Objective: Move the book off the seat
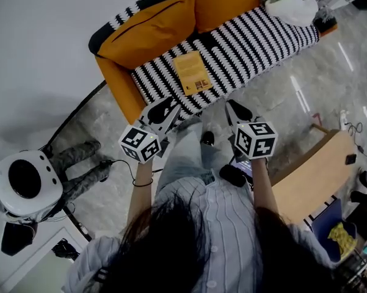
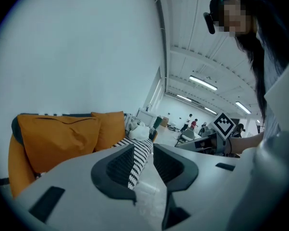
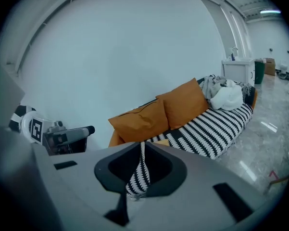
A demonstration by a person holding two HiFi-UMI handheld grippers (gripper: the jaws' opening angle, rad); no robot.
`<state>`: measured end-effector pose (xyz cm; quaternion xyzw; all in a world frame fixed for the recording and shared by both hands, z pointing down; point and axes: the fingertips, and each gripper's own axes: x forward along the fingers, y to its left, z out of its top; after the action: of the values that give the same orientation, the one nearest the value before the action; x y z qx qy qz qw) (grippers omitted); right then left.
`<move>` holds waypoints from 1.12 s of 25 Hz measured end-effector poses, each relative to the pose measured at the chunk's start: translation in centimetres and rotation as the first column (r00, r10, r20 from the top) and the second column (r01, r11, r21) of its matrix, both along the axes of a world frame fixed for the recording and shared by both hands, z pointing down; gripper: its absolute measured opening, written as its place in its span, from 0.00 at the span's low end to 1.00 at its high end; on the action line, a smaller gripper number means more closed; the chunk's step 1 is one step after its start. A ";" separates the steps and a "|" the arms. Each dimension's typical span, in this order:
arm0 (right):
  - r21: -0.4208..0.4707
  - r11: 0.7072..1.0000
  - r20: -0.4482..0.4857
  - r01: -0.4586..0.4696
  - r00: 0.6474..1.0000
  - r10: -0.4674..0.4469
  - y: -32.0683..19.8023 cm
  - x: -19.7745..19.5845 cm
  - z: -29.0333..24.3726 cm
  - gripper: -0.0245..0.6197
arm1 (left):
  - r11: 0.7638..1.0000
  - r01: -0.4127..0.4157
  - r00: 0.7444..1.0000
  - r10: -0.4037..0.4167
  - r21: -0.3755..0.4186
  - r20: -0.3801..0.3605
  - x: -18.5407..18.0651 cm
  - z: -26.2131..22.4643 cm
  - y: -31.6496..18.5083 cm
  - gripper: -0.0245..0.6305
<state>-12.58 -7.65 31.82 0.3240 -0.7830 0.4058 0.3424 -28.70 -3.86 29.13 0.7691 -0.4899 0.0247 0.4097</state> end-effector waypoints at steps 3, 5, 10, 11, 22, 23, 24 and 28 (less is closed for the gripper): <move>0.020 1.000 -0.027 0.005 1.000 -0.004 -1.9 0.1 1.7 0.10 | 0.999 0.022 0.999 -0.024 -0.039 -0.047 -1.1 3.0 -1.3 0.22; 0.046 0.999 0.003 0.015 1.000 -0.015 -3.1 -0.7 3.0 0.10 | 0.997 0.020 0.999 -0.023 -0.072 -0.044 -2.0 5.6 -2.0 0.22; 0.063 0.991 0.042 0.115 0.992 -0.117 -4.9 -2.6 8.2 0.10 | 0.987 0.060 0.992 -0.076 -0.152 -0.102 -3.6 12.3 -3.6 0.22; 0.062 0.990 0.045 0.129 0.990 -0.132 -5.1 -3.0 9.5 0.10 | 0.986 0.045 0.992 -0.064 -0.163 -0.110 -3.7 13.7 -3.9 0.22; -0.148 0.986 -0.031 0.082 0.996 -0.088 -5.1 -3.1 26.9 0.11 | 0.930 -0.131 0.981 0.070 -0.343 -0.183 -2.1 29.6 -5.2 0.27; -0.168 0.983 -0.041 0.078 0.995 -0.086 -4.8 -3.2 28.1 0.12 | 0.923 -0.149 0.979 0.088 -0.354 -0.183 -2.1 30.9 -5.2 0.27; -0.186 0.980 -0.053 0.076 0.995 -0.087 -4.6 -3.2 29.3 0.13 | 0.916 -0.169 0.977 0.107 -0.364 -0.184 -2.1 32.1 -5.3 0.28; -0.222 0.972 -0.129 0.083 0.985 -0.114 -3.9 -3.0 33.6 0.19 | 0.874 -0.251 0.962 0.178 -0.416 -0.206 -1.5 36.9 -5.1 0.33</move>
<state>-15.55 -11.56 65.47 0.2736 -0.7232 0.4470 0.4498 -30.21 -8.98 66.05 0.7063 -0.3483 0.1171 0.6050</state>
